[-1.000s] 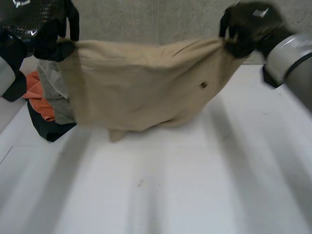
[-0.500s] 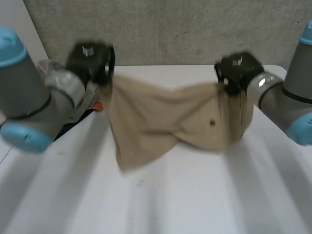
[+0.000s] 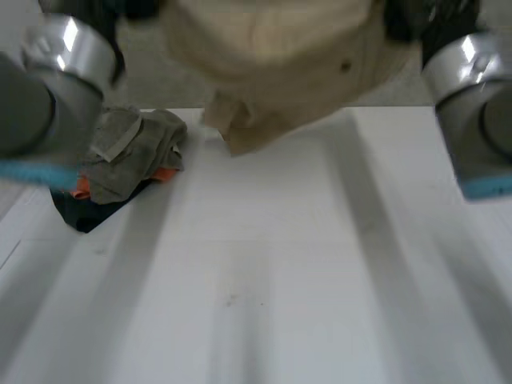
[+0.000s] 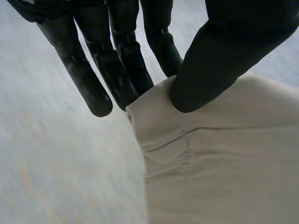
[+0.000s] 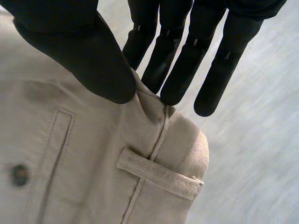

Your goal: Fold the laundry.

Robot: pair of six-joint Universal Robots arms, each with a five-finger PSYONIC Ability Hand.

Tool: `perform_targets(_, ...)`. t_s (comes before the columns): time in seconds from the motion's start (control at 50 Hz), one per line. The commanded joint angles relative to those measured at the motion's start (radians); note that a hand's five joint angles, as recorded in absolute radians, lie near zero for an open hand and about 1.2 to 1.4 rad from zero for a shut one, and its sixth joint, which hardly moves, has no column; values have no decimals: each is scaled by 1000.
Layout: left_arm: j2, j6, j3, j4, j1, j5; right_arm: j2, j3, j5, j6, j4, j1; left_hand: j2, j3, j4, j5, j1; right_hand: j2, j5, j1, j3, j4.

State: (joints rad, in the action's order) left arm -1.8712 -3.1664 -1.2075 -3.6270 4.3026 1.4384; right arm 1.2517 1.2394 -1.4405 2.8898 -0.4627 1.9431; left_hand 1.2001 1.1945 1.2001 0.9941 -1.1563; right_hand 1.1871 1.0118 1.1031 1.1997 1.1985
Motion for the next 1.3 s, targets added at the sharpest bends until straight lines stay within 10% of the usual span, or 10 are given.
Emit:
perform_targets(0.02, 12, -40, -381, 17, -20, -79, -43, 251, 72, -87, 110, -4, 196, 202, 196, 228, -240, 209, 210, 293, 197, 198)
perform_targets(0.26, 70, -165, -658, 215, -44, -99, -109, 426, 84, -330, 327, -47, 196, 202, 196, 228, -240, 209, 210, 293, 197, 198)
perform_targets(0.5, 253, -454, -618, 963, -73, -90, 24, 481, 114, -699, 994, -113, 196, 202, 196, 228, -240, 209, 210, 293, 197, 198)
perform_targets(0.62, 251, -543, -615, 1196, -92, -87, 87, 526, 164, -810, 1050, -136, 196, 202, 196, 228, -240, 209, 210, 293, 197, 198)
perform_targets(0.86, 23, -525, -341, 750, -87, 32, 5, 335, 131, -600, 909, -87, 196, 202, 196, 228, -240, 209, 210, 293, 197, 198)
perform_targets(1.04, -233, -437, -23, 346, -84, 65, -166, 129, -4, -339, 495, -46, 196, 202, 196, 228, -240, 209, 210, 293, 197, 198)
perform_targets(1.3, -723, -344, 471, 24, -78, 43, -509, -67, -173, -403, -144, 16, 196, 202, 196, 228, -240, 209, 210, 293, 197, 198)
